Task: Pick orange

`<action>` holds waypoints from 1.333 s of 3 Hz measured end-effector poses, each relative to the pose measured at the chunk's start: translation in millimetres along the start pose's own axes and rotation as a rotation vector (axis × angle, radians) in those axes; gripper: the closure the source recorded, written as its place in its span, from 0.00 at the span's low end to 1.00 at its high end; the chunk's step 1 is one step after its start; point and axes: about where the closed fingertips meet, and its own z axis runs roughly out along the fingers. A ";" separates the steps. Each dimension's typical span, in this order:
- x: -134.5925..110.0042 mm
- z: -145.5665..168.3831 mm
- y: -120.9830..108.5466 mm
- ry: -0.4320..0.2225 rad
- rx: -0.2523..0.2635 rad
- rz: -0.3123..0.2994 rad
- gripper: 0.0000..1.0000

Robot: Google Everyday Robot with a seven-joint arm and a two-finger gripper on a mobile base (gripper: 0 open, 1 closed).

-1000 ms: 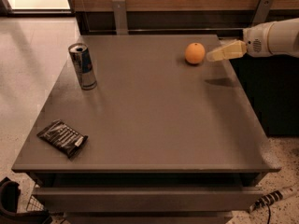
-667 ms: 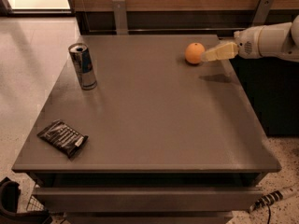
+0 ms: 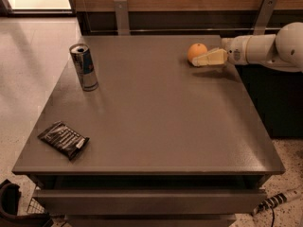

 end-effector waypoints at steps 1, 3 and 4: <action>7.4 19.0 2.9 -0.020 -0.037 0.015 0.00; 9.7 27.3 6.5 -0.020 -0.051 0.019 0.36; 10.1 30.4 8.2 -0.019 -0.056 0.019 0.59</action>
Offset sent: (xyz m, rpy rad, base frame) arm 0.0080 0.0130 -0.0138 0.0340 0.0051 0.0283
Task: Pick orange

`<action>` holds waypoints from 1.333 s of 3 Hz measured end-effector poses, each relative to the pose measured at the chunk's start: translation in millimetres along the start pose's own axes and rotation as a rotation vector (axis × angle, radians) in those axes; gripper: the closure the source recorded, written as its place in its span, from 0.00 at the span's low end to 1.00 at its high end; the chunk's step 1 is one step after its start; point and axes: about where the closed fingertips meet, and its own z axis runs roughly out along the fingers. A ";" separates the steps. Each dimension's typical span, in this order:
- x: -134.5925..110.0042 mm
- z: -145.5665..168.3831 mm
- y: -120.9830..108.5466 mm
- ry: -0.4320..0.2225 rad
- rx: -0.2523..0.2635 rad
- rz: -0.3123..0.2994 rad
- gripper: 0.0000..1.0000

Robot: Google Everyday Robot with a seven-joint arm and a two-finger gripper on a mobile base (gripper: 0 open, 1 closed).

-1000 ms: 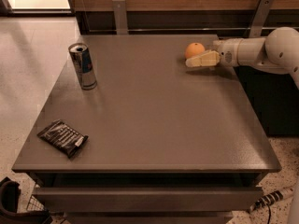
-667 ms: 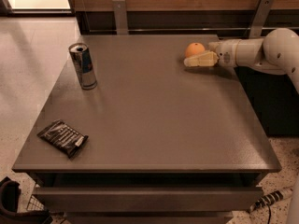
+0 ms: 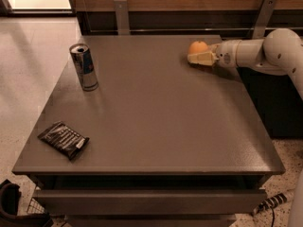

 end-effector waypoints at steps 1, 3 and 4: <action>0.5 3.4 1.7 0.001 -0.005 0.001 0.83; 1.0 8.0 4.1 0.004 -0.013 0.001 1.00; -16.4 3.3 9.7 0.005 -0.027 -0.021 1.00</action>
Offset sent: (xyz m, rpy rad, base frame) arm 0.0006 0.0036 -0.0016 0.0012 0.0023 0.0050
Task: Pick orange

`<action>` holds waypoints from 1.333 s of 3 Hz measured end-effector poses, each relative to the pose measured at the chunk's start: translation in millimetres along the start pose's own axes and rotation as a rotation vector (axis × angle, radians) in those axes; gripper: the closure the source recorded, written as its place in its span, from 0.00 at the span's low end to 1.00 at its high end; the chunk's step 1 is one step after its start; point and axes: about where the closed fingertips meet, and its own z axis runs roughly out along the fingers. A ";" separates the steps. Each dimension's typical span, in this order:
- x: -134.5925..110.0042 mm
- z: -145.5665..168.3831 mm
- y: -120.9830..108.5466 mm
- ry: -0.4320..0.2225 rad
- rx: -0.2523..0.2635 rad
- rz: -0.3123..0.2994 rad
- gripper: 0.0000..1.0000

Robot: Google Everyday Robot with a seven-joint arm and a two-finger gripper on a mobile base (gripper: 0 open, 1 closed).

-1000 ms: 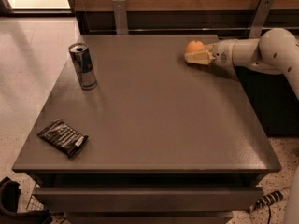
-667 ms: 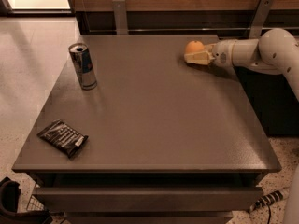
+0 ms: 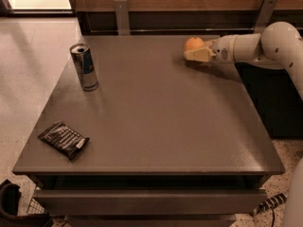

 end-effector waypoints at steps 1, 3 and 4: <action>-44.8 -18.7 12.9 0.020 0.014 -0.072 1.00; -98.7 -41.1 29.2 0.035 0.045 -0.170 1.00; -101.9 -42.4 30.3 0.035 0.046 -0.175 1.00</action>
Offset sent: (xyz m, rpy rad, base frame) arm -0.0217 0.0057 0.1221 -0.1579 -0.1167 0.0080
